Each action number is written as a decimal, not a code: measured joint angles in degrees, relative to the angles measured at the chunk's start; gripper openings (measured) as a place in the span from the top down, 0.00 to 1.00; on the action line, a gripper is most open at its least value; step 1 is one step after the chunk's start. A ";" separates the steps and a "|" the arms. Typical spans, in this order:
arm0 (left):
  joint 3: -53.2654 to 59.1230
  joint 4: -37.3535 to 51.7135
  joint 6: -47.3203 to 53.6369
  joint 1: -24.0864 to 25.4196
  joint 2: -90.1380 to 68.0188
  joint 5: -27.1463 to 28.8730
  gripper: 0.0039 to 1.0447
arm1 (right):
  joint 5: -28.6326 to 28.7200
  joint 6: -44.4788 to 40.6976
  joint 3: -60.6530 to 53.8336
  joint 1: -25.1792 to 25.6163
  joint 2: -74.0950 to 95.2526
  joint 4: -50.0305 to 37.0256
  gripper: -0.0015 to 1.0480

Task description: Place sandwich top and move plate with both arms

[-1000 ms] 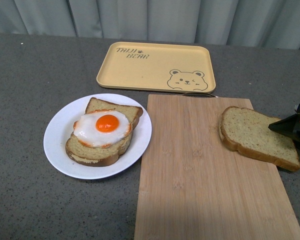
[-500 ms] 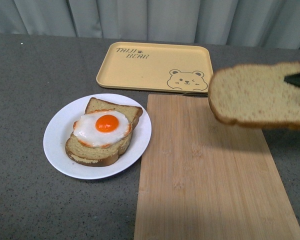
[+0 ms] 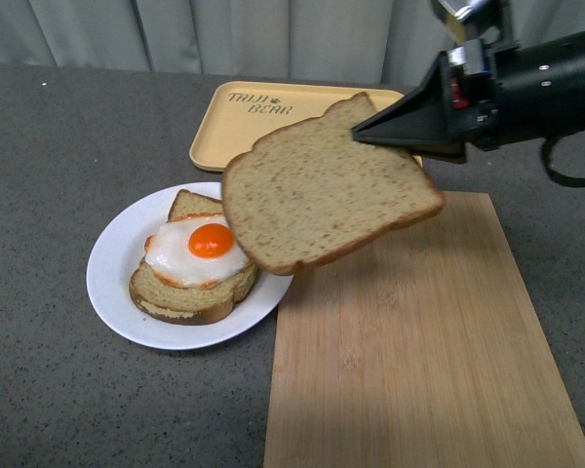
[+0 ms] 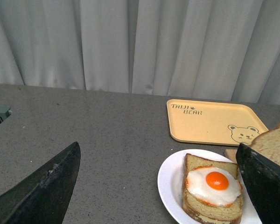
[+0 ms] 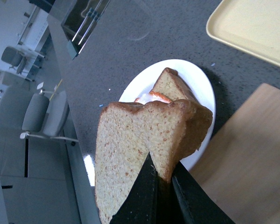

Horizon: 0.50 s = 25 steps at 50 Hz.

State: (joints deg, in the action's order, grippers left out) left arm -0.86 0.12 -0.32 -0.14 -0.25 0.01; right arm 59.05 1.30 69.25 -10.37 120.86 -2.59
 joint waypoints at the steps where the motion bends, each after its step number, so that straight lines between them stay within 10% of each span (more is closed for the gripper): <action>1: 0.00 0.00 0.00 0.00 0.00 0.00 0.06 | 0.02 0.13 0.92 -0.70 0.87 0.00 0.98; 25: 0.00 0.00 0.00 0.00 0.00 0.00 0.06 | -0.33 10.19 17.03 -9.68 16.76 -2.64 0.98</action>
State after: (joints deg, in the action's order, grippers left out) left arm -0.86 0.12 -0.32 -0.14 -0.25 0.01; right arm 58.72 11.49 86.28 -20.05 137.62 -5.23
